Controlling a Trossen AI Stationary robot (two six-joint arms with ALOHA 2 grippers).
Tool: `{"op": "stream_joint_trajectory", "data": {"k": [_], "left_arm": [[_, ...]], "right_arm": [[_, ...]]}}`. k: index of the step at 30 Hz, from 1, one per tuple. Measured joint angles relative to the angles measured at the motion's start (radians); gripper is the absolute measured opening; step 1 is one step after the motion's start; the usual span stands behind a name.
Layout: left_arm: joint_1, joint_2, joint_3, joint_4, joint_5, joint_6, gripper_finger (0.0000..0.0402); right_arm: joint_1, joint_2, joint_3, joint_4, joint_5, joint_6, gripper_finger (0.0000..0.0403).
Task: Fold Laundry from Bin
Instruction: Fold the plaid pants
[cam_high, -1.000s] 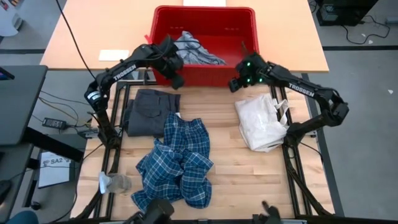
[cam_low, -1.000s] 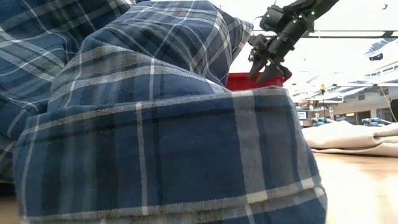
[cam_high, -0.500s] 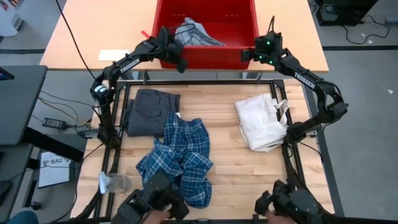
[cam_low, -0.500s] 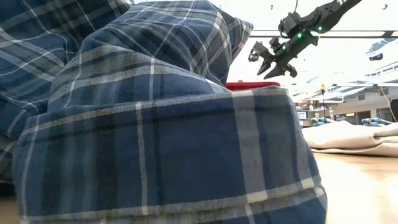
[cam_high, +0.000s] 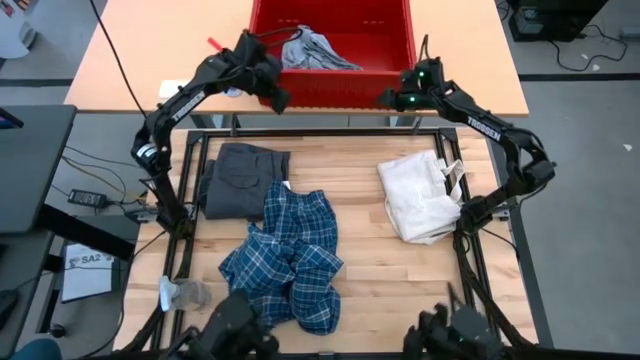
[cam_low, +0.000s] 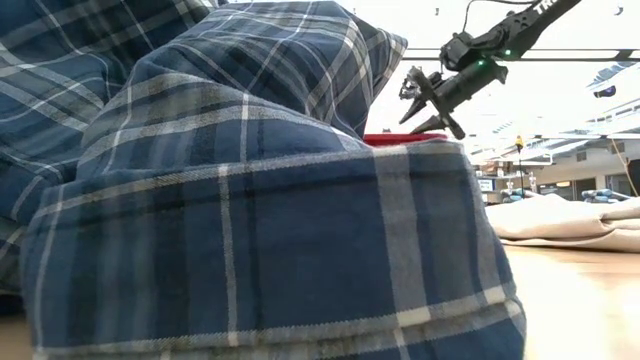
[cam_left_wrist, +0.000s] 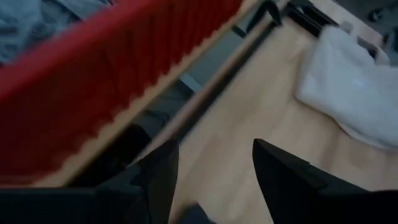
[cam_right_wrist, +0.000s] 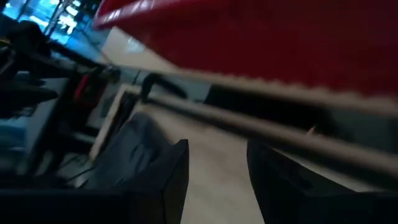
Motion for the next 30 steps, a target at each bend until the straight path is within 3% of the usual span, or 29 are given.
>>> {"op": "stream_joint_trajectory", "data": {"k": [8,12,17,24,30], "left_arm": [[-0.125,-0.053,0.001,-0.286,-0.007,-0.085,0.0211],[-0.232,-0.055,0.001,-0.408,-0.037,-0.147,0.0211],[-0.413,-0.055,0.001,-0.462,-0.183,-0.247,0.0211],[-0.645,-0.056,0.001,-0.475,-0.269,-0.454,0.0211],[-0.782,-0.058,-0.015,-0.523,-0.269,-0.627,0.0211]], "right_arm": [[0.248,0.000,-0.001,-0.091,-0.077,0.000,0.0169],[0.383,0.000,-0.001,-0.172,0.005,-0.024,0.0169],[0.511,0.000,-0.058,-0.172,0.063,0.026,0.0169],[0.607,0.050,-0.193,0.014,0.123,0.056,0.0174],[0.654,0.175,-0.239,0.222,0.162,0.083,0.0225]]}}
